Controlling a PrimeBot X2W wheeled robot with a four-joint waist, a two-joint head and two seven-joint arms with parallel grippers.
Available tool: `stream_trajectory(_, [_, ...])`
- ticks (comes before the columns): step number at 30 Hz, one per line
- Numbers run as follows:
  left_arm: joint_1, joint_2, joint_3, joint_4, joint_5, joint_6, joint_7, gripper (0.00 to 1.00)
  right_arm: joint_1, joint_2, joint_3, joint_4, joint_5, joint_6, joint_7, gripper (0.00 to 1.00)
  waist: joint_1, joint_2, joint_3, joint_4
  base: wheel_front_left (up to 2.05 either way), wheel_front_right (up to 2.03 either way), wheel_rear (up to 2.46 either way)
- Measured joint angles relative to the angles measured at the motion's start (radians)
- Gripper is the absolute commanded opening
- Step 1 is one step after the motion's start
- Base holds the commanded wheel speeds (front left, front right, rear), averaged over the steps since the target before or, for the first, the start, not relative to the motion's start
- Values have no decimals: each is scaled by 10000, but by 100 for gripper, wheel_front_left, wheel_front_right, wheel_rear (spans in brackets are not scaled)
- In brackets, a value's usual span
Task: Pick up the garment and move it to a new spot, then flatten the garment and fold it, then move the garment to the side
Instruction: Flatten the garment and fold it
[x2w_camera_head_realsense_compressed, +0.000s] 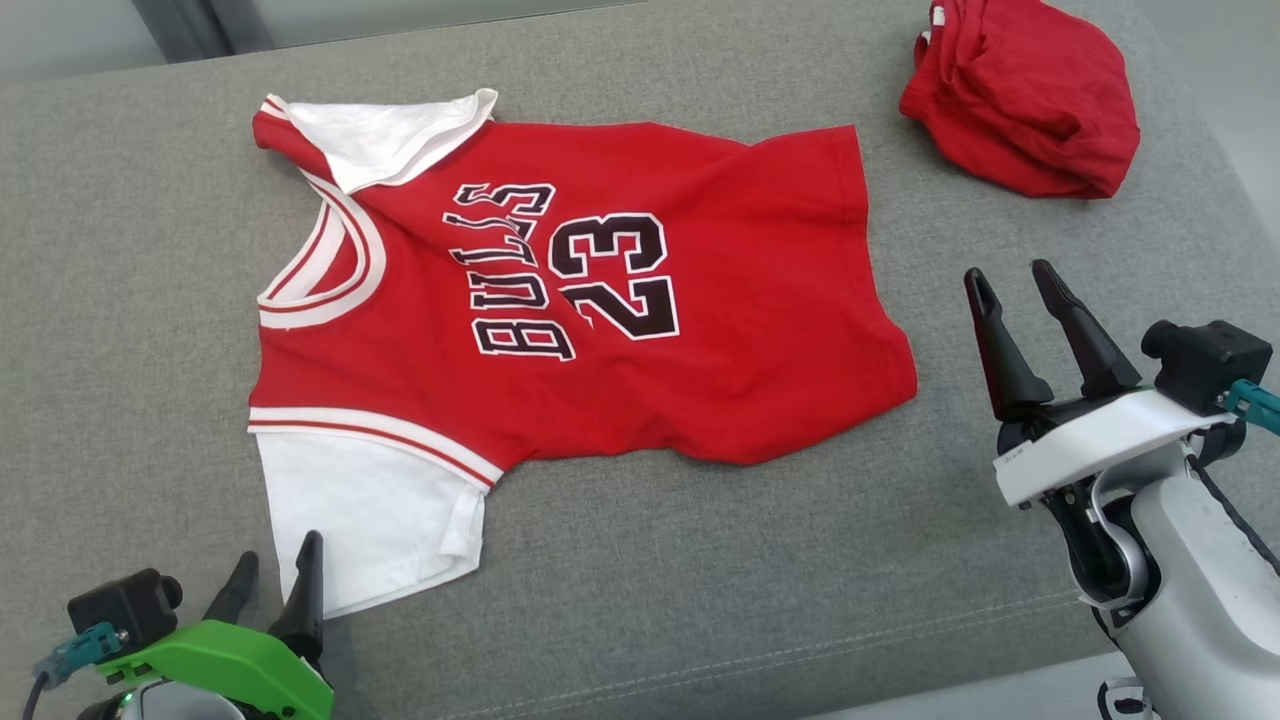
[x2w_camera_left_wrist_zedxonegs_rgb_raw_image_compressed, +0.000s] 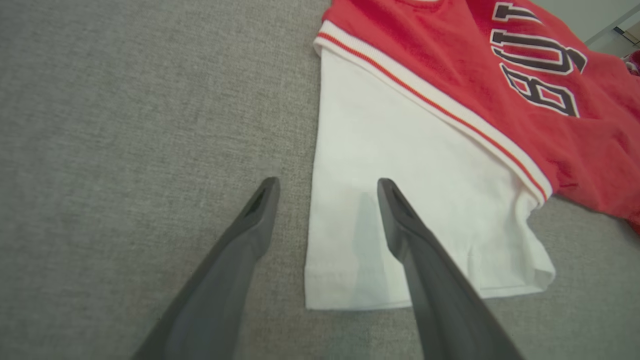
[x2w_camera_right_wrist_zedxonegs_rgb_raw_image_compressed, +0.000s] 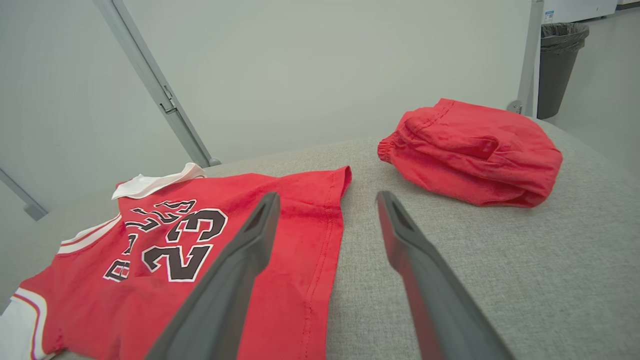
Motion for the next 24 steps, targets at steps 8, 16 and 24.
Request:
stream_trajectory(8, [36,61,-322,-144,19,84,481,94,182,2,8,-242,-29,0,0,100,0,0,55,-25,0,0,0])
stream_trajectory(16, [85,2,-355,-435,10,174,587,0,432,8,-4,-322,-27,-90,0,100,0,0,97,-45,0,0,0])
stream_trajectory(24, [58,-709,146,-1607,-947,-104,104,0,1045,13,71,221,215,-79,280,100,0,0,134,68,0,0,0])
